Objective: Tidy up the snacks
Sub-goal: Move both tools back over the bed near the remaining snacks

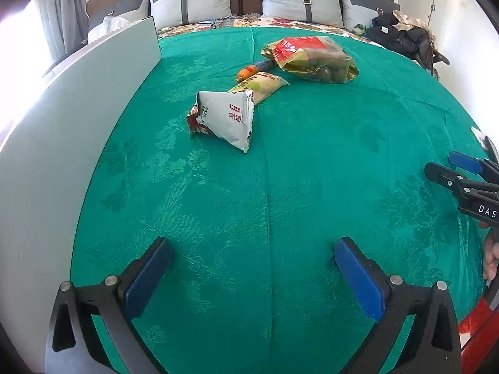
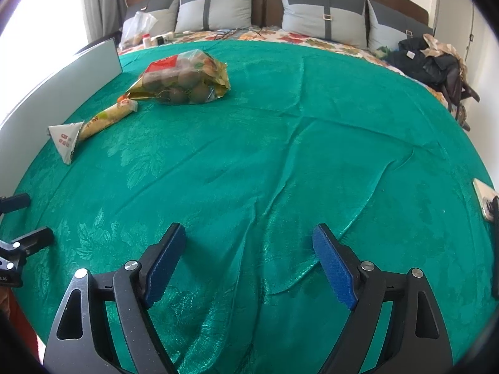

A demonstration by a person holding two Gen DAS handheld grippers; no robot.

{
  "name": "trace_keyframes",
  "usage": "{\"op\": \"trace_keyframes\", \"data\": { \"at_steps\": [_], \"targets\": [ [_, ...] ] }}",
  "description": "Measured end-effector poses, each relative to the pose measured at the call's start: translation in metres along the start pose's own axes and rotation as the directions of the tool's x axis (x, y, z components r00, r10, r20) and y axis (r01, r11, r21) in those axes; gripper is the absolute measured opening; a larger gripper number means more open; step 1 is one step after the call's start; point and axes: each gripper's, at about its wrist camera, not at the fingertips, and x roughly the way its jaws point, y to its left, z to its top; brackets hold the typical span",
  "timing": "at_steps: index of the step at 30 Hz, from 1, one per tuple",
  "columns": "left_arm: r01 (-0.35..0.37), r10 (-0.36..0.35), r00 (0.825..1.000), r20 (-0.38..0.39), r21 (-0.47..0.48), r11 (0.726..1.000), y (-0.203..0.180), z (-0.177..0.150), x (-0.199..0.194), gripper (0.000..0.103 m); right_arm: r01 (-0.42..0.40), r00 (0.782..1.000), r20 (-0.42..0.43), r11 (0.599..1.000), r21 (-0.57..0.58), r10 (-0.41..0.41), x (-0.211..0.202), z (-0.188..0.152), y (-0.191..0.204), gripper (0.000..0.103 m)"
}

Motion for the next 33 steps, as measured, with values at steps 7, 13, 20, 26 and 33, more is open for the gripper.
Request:
{"op": "trace_keyframes", "data": {
  "at_steps": [7, 13, 20, 26, 33],
  "targets": [
    [-0.009, 0.012, 0.998, 0.060, -0.066, 0.998, 0.021, 0.038, -0.013, 0.103, -0.004, 1.000, -0.001, 1.000, -0.001, 0.004, 0.001, 0.000, 0.001, 0.089],
    [-0.045, 0.054, 0.996, 0.068, -0.116, 0.992, 0.030, 0.073, 0.010, 0.102, -0.006, 1.000, -0.002, 1.000, -0.001, 0.006, 0.002, 0.001, 0.002, 0.090],
    [0.069, -0.068, 0.994, 0.089, -0.009, 0.998, -0.021, 0.091, 0.025, 0.102, -0.006, 1.000, -0.002, 1.000, -0.001, 0.006, 0.002, 0.001, 0.001, 0.090],
    [0.418, -0.420, 0.907, 0.025, 0.068, 0.906, -0.061, 0.098, 0.010, 0.101, -0.007, 1.000, -0.002, 1.000, -0.001, 0.007, 0.003, 0.001, 0.002, 0.090],
    [0.427, -0.431, 0.900, 0.063, 0.075, 0.901, -0.041, 0.101, -0.032, 0.101, -0.009, 1.000, -0.004, 1.000, -0.002, 0.009, 0.004, 0.002, 0.002, 0.091]
  ]
}}
